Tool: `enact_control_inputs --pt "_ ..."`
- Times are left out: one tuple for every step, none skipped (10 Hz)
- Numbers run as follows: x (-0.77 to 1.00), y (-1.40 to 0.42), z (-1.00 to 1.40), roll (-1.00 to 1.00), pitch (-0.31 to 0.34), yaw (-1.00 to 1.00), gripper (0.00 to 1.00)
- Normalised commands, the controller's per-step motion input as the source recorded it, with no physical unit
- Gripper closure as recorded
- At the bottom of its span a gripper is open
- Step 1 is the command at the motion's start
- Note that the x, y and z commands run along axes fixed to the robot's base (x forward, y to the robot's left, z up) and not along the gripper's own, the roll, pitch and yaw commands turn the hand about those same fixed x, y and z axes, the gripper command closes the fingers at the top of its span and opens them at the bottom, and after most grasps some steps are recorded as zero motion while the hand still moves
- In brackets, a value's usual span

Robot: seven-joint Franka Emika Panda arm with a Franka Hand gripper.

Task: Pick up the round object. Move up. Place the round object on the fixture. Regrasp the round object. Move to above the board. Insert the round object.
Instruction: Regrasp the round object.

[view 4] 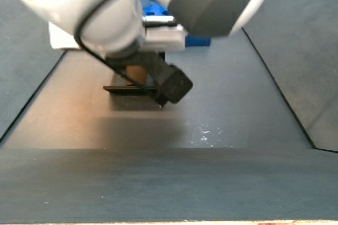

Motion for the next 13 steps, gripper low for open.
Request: enact_control_inputs --pt "-0.04 0.0 1.0 0.12 0.016 0.04 0.0" --pt "-0.04 0.0 1.0 0.11 0.05 0.04 0.0" --pt "-0.04 0.0 0.96 0.09 0.088 0.04 0.0" --pt "-0.03 0.01 0.73 0.07 0.119 0.02 0.0" --pt "-0.03 0.01 0.55 0.06 0.139 0.01 0.0" --pt "-0.03 0.01 0.43 0.06 0.148 0.0 0.0" --pt "-0.12 -0.82 0.95 1.0 0.055 0.02 0.0" --pt "-0.11 -0.81 0.83 1.0 0.055 0.02 0.0" --pt "-0.1 -0.66 0.63 1.0 0.045 0.02 0.0" --pt "-0.1 -0.45 0.36 1.0 0.036 0.02 0.0" --pt "-0.07 -0.28 0.16 1.0 0.033 0.02 0.0" --pt "-0.05 -0.17 0.07 1.0 0.032 0.02 0.0" --pt "-0.02 -0.04 0.05 1.0 0.035 0.02 0.0"
